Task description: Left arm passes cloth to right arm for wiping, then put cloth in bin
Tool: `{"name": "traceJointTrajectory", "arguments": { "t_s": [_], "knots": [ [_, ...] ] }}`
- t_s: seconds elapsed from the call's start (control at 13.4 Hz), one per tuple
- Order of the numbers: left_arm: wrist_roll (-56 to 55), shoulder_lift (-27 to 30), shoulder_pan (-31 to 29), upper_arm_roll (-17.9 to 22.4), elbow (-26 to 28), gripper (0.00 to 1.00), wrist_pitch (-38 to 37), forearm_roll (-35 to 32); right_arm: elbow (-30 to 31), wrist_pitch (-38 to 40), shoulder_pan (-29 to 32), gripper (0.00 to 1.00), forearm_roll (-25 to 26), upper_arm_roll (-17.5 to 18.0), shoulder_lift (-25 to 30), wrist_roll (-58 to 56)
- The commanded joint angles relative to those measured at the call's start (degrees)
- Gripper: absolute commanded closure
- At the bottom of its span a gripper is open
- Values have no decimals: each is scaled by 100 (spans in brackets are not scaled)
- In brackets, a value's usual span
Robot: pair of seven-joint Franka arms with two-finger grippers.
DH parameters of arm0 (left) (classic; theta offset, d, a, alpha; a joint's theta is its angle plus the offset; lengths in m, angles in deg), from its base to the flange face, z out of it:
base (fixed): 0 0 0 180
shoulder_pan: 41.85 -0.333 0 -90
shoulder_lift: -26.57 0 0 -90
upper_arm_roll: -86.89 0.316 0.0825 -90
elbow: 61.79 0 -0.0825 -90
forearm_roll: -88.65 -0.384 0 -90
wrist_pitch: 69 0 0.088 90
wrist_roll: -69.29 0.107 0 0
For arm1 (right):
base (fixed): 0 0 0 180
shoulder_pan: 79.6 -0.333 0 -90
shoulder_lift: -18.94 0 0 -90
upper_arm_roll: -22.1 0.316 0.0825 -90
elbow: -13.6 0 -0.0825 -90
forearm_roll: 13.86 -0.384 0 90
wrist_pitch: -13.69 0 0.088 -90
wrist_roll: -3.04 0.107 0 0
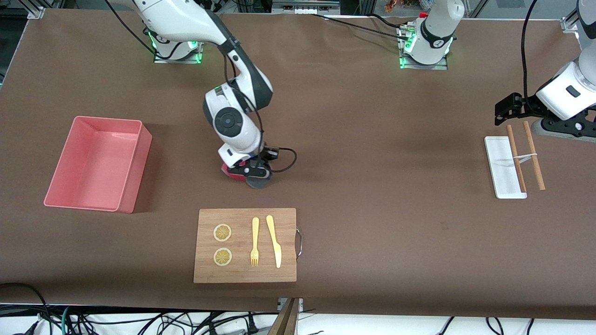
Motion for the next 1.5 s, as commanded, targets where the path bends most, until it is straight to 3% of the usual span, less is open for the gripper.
{"name": "traceJointTrajectory", "arguments": {
  "t_s": [0.0,0.22,0.45,1.05,1.42],
  "knots": [
    [-86,-18,36,-69,-115,0,-108,13,-628,103,-321,100,-213,54,-261,959],
    [-86,-35,62,-122,-160,0,-90,4,-639,435,46,100,-381,231,-130,1139],
    [-86,-44,27,-113,-160,0,-90,-5,-8,586,634,100,-364,275,98,982],
    [-165,-53,28,-122,-160,0,-81,-75,1075,595,2462,100,-303,231,696,-2416],
    [-253,-61,54,-139,-160,0,-72,-84,1506,787,2860,100,-22,-339,1240,-4089]
  ]
}}
